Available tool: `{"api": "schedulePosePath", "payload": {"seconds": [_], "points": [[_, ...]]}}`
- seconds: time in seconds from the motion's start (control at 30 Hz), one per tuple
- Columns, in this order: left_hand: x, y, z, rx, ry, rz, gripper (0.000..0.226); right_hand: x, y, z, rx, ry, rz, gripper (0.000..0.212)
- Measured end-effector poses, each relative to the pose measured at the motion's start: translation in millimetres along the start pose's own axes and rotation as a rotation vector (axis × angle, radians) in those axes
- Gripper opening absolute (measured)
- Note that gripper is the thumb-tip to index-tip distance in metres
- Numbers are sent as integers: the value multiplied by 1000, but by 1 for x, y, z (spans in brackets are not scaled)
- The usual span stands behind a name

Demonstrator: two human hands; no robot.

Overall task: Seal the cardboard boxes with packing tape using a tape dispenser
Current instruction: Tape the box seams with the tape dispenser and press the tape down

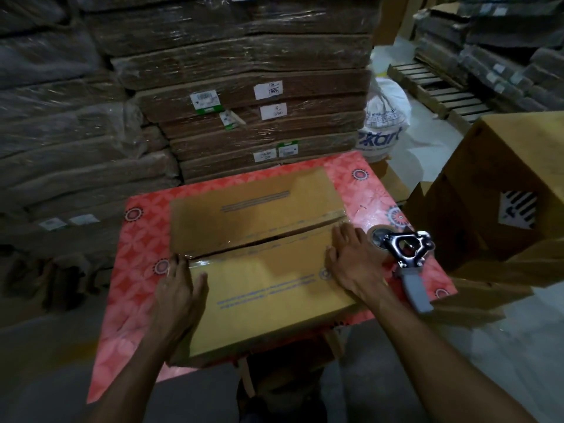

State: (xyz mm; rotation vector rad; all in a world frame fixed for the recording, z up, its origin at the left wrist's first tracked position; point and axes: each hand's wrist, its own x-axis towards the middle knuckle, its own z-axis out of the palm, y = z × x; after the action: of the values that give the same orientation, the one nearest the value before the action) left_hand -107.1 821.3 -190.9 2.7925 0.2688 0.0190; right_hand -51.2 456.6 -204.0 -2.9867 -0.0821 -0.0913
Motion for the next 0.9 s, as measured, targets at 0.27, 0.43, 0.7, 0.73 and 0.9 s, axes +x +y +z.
{"api": "schedulePosePath", "payload": {"seconds": [0.27, 0.43, 0.7, 0.73, 0.9], "points": [[7, -3, 9, 202, 15, -55, 81, -6, 0, -7, 129, -27, -78, 54], [28, -9, 13, 217, 0, 38, 80, -18, 50, -20, 762, 118, 320, 43], [31, -11, 12, 395, -116, 64, 55, -46, 140, 55, 432, -148, 785, 56], [34, -14, 12, 432, -127, 34, 63, -46, 139, 57, 449, -144, 789, 53], [35, -10, 8, 451, -129, 60, 66, -35, 137, 60, 472, -227, 840, 31]]}}
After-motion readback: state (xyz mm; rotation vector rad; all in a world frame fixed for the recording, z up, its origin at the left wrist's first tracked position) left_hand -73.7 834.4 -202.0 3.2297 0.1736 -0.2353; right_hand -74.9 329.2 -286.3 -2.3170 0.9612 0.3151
